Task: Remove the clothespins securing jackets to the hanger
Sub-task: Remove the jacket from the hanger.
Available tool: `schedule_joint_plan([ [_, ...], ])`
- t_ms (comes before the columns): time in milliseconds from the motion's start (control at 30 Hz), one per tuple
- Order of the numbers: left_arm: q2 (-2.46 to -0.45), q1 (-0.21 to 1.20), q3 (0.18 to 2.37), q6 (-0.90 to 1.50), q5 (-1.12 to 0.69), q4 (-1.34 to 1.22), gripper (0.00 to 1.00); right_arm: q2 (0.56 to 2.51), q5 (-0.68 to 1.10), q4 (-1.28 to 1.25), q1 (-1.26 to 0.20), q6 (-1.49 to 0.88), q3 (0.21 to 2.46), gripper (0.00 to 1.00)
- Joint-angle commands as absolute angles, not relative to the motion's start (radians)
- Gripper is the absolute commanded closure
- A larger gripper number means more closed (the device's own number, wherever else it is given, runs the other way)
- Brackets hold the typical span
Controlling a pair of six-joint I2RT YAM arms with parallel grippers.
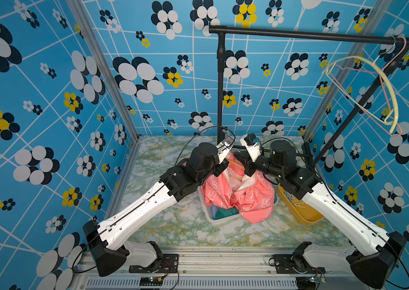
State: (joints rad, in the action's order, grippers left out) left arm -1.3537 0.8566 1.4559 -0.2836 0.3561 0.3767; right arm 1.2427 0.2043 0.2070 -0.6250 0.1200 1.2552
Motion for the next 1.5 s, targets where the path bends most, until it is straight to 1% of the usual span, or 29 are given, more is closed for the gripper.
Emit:
schedule_joint_plan([
  [0,-1.405,0.815,1.492,-0.313,0.502,0.327,1.0,1.155,0.138,0.224,-0.619,0.154,1.247,1.0],
  [200,-1.495,0.667,1.583,-0.284,0.513,0.326,1.0,0.986,0.121,0.274,-0.618,0.184,1.199,1.0],
  [300,-1.527,0.6,1.641,-0.274,0.486,0.321,1.0,0.916,0.077,0.303,-0.618,0.194,1.177,1.0],
  [467,-1.537,0.545,1.675,-0.243,0.431,0.33,1.0,0.837,-0.075,0.299,-0.618,0.198,1.132,1.0],
  [667,-1.481,0.51,1.595,-0.207,0.357,0.331,1.0,0.801,-0.292,0.184,-0.618,0.181,1.091,1.0],
  [733,-1.462,0.496,1.57,-0.199,0.348,0.334,1.0,0.778,-0.331,0.136,-0.617,0.181,1.073,1.0],
  [800,-1.444,0.473,1.547,-0.194,0.332,0.337,1.0,0.751,-0.34,0.119,-0.615,0.181,1.066,1.0],
  [900,-1.419,0.417,1.519,-0.16,0.262,0.338,1.0,0.704,-0.349,0.109,-0.614,0.181,1.059,1.0],
  [1067,-1.43,0.33,1.496,-0.107,0.167,0.324,1.0,0.609,-0.316,0.123,-0.614,0.167,1.039,1.0],
  [1233,-1.435,0.323,1.492,-0.078,0.091,0.303,1.0,0.557,-0.33,0.113,-0.614,0.15,1.026,1.0],
  [1367,-1.364,0.348,1.471,-0.041,-0.008,0.256,1.0,0.602,-0.402,0.081,-0.613,0.139,1.026,1.0],
  [1467,-1.285,0.415,1.473,-0.052,-0.095,0.219,1.0,0.664,-0.495,0.02,-0.612,0.12,1.022,1.0],
])
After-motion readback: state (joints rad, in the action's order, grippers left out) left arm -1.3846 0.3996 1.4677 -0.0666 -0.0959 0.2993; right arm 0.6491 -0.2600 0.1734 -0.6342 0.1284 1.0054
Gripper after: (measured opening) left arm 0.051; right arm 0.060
